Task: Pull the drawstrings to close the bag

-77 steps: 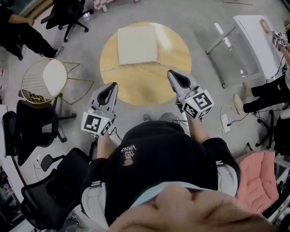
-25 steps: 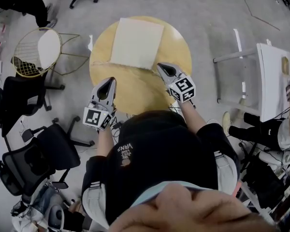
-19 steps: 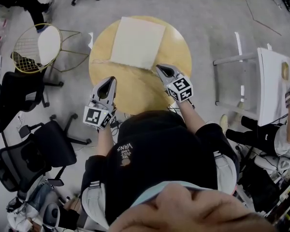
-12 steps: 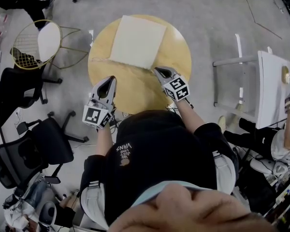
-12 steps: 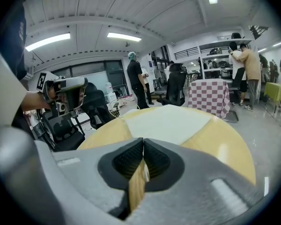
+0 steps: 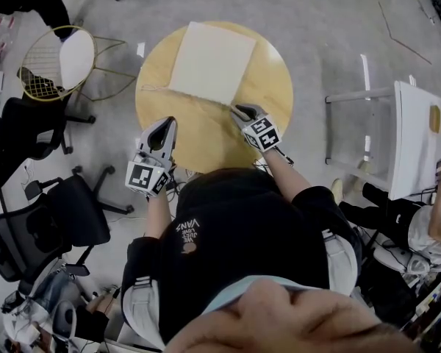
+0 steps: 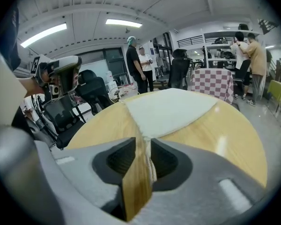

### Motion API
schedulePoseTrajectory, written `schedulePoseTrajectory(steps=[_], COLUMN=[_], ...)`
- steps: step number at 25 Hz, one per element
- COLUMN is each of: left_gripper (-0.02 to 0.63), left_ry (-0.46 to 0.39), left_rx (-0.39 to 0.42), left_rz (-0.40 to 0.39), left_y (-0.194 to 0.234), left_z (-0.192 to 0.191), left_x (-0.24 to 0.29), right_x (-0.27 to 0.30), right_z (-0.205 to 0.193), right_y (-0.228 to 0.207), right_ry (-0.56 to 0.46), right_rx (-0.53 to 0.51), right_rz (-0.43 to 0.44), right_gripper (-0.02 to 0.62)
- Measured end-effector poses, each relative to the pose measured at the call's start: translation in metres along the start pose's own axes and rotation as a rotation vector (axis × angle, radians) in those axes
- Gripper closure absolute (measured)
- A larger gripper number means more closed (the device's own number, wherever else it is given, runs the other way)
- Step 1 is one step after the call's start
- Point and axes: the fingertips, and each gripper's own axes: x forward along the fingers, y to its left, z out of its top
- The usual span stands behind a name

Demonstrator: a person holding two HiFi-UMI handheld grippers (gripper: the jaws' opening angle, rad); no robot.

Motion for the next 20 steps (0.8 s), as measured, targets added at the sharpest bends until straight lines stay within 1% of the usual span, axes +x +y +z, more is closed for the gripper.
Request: schedulePoseTrajectory(steps=[2,5,15,18,20], left_gripper=[0.6,0.6,0.6,0.6,0.6], left_ry=[0.004,0.005,0.031,0.034,0.034], left_rx=[-0.004,-0.021,-0.011,-0.009,-0.011], left_rz=[-0.001,0.018,0.033,0.042,0.043], left_y=[0.0,0.001,0.007,0.011,0.012], left_z=[-0.003,-0.005,-0.008,-0.009,-0.008], left_x=[-0.002,-0.004,-0.015,-0.017,-0.016], right_x=[0.003,0.007,0.028,0.03,0.034], right_z=[-0.005,-0.009,-0.012,-0.015,-0.018], right_y=[-0.001,-0.005,-0.007,-0.008,-0.01], right_ry=[0.017,0.04,0.095,0.115,0.111], right_rx=[-0.017,-0.029,-0.084,-0.108,-0.122], right_rz=[-0.004,-0.008,-0.003,-0.006,-0.013], right_gripper=[0.495,0.495,0.496,0.506,0.508])
